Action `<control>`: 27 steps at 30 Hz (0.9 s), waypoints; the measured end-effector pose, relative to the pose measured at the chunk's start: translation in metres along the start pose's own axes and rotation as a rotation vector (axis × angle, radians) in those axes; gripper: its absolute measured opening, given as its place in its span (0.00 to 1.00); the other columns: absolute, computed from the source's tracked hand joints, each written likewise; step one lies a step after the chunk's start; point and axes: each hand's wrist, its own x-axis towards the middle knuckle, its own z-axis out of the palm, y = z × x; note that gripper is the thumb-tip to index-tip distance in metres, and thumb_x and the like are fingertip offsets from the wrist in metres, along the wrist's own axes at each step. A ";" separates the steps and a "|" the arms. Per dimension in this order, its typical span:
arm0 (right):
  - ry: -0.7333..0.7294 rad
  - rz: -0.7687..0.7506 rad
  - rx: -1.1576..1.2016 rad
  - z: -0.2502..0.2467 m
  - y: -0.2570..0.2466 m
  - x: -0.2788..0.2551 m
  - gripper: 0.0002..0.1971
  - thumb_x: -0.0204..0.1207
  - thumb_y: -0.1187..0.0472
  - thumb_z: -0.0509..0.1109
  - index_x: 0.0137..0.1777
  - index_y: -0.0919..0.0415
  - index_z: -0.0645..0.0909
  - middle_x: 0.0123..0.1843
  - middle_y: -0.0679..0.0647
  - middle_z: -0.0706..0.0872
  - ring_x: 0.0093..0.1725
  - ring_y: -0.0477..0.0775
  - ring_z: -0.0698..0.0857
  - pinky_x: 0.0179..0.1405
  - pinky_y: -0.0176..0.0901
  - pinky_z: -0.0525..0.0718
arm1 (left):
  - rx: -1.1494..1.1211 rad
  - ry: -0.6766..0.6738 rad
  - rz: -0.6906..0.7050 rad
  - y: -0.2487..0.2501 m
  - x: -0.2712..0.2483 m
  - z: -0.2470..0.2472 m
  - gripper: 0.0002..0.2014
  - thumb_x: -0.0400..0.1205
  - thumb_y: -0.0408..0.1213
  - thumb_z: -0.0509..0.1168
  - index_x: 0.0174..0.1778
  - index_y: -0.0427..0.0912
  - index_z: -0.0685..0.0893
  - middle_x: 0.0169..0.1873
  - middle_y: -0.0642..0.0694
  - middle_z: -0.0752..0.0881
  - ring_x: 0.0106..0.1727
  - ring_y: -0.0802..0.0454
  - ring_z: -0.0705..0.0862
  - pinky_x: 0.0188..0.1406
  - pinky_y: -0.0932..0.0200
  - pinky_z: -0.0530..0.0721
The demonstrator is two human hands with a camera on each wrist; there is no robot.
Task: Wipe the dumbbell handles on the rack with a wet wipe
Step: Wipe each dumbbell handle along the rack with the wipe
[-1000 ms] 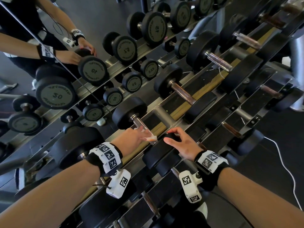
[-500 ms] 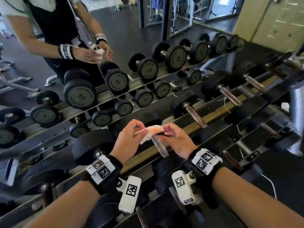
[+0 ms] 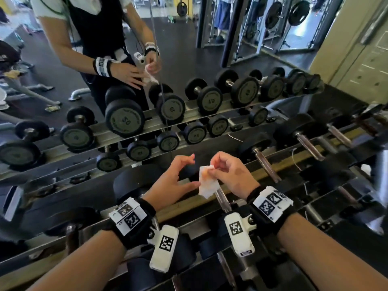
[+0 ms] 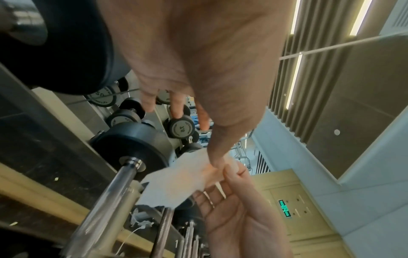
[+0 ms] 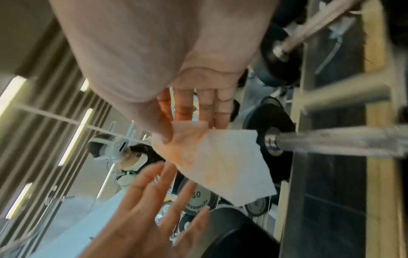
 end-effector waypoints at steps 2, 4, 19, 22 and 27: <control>-0.051 -0.017 -0.058 -0.002 -0.008 0.001 0.09 0.77 0.68 0.73 0.42 0.56 0.76 0.32 0.41 0.78 0.36 0.45 0.77 0.38 0.40 0.76 | 0.041 -0.054 0.069 0.005 0.003 -0.008 0.31 0.79 0.37 0.74 0.76 0.54 0.69 0.76 0.61 0.74 0.76 0.73 0.68 0.70 0.79 0.64; -0.054 -0.008 -0.074 -0.004 -0.013 0.000 0.08 0.78 0.66 0.72 0.43 0.55 0.77 0.32 0.42 0.81 0.36 0.44 0.79 0.37 0.39 0.78 | 0.081 -0.122 0.059 0.007 0.006 -0.009 0.31 0.80 0.37 0.74 0.77 0.54 0.70 0.70 0.59 0.81 0.74 0.67 0.74 0.75 0.67 0.68; -0.002 0.271 0.227 -0.048 0.015 -0.001 0.21 0.74 0.68 0.78 0.61 0.57 0.73 0.47 0.62 0.90 0.42 0.54 0.90 0.34 0.41 0.86 | -0.158 0.325 -0.187 0.005 0.035 0.043 0.06 0.83 0.38 0.70 0.53 0.53 0.81 0.41 0.40 0.90 0.40 0.51 0.91 0.31 0.61 0.87; -0.067 0.250 0.186 -0.069 0.025 0.003 0.27 0.70 0.76 0.78 0.63 0.58 0.71 0.49 0.65 0.89 0.45 0.55 0.89 0.39 0.41 0.87 | -0.019 0.405 -0.128 0.015 0.040 0.062 0.09 0.83 0.40 0.69 0.54 0.57 0.77 0.44 0.49 0.87 0.43 0.53 0.87 0.37 0.70 0.84; -0.118 0.209 0.182 -0.097 0.035 0.016 0.24 0.71 0.75 0.77 0.59 0.54 0.73 0.52 0.70 0.89 0.46 0.58 0.90 0.49 0.52 0.90 | 0.160 0.348 -0.042 0.025 0.038 0.105 0.26 0.66 0.41 0.84 0.56 0.53 0.80 0.66 0.58 0.69 0.68 0.58 0.73 0.63 0.57 0.82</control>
